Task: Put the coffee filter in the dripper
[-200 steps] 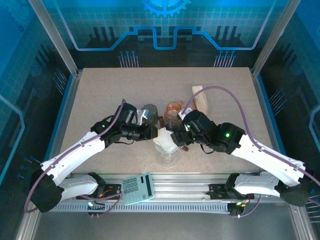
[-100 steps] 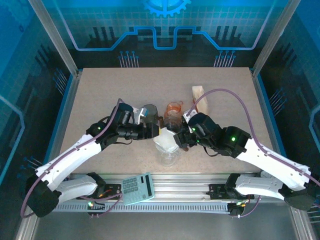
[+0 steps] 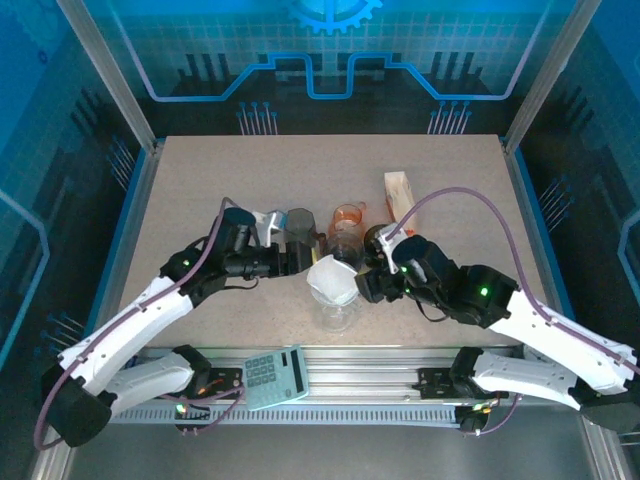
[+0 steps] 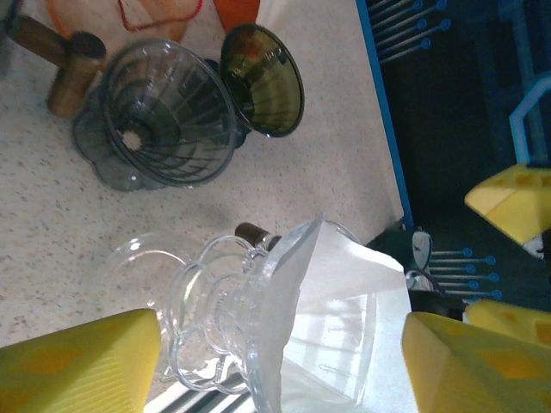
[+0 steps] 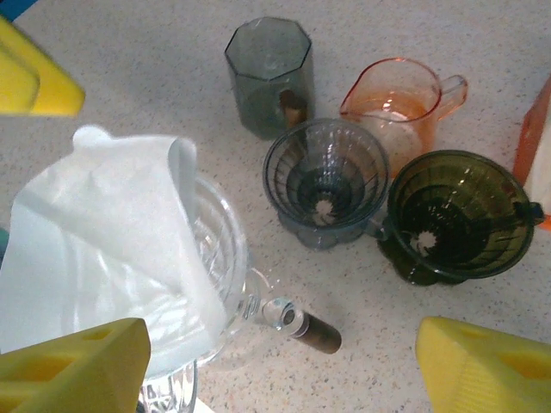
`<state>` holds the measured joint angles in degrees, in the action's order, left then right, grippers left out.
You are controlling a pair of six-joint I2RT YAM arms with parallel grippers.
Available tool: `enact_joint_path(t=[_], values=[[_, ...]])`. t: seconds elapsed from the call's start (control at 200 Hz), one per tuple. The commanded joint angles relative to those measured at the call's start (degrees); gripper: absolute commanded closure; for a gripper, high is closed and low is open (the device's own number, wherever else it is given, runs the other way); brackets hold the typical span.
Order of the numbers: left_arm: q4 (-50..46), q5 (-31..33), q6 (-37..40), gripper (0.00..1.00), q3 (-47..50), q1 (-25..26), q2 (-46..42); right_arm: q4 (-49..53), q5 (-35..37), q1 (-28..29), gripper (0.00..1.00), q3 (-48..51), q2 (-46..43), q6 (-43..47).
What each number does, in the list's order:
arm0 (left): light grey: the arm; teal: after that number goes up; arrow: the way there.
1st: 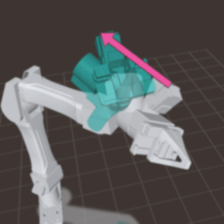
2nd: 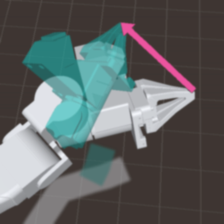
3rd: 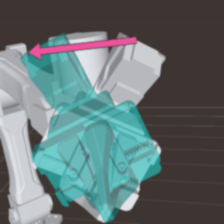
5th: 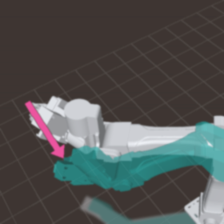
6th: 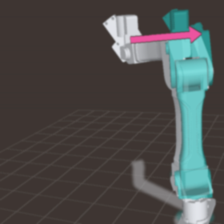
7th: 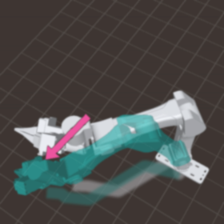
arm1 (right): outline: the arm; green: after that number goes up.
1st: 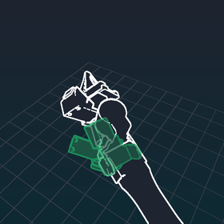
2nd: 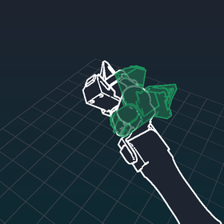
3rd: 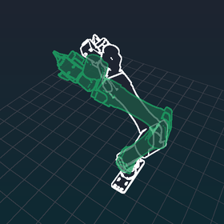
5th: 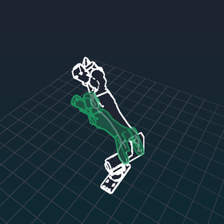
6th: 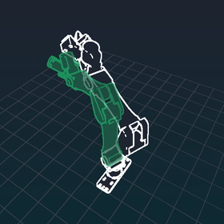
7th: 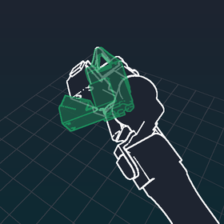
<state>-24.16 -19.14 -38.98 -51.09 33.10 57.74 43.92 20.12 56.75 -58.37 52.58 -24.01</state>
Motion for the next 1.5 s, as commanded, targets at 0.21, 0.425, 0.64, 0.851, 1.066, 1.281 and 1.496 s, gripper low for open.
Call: enact_joint_path(t=[0.21,0.425,0.64,0.851,1.066,1.281,1.496], values=[[-3.3,9.7,-0.4,0.01,3.6,-0.4,-5.4,-1.7,-8.4,2.1,0.21,10.1,-7.4,-0.8],[-3.9,11.7,-2.3,0.01,5.7,-0.5,-6.8,-8.6,-12.4,3.6,0.32,15.1,-5.9,2.5],[-5.1,12.4,-3.0,0.01,6.8,-0.7,-7.6,-12.6,-13.4,4.0,0.34,17.4,-4.8,3.8],[-4.3,10.1,-7.1,0.02,10.7,-4.7,-8.7,-12.5,-10.5,4.6,0.30,20.4,-9.9,2.5],[-2.0,6.7,-9.0,0.03,13.8,-9.1,-10.1,-11.3,-6.9,4.6,0.34,24.3,-12.8,-3.2],[-0.2,4.4,-10.1,0.03,15.7,-11.4,-10.1,-13.8,-7.2,4.8,0.37,28.1,-10.5,-9.1],[0.5,3.1,-10.0,0.03,16.3,-12.7,-10.0,-18.7,-8.8,4.9,0.41,31.1,-6.1,-12.1]])
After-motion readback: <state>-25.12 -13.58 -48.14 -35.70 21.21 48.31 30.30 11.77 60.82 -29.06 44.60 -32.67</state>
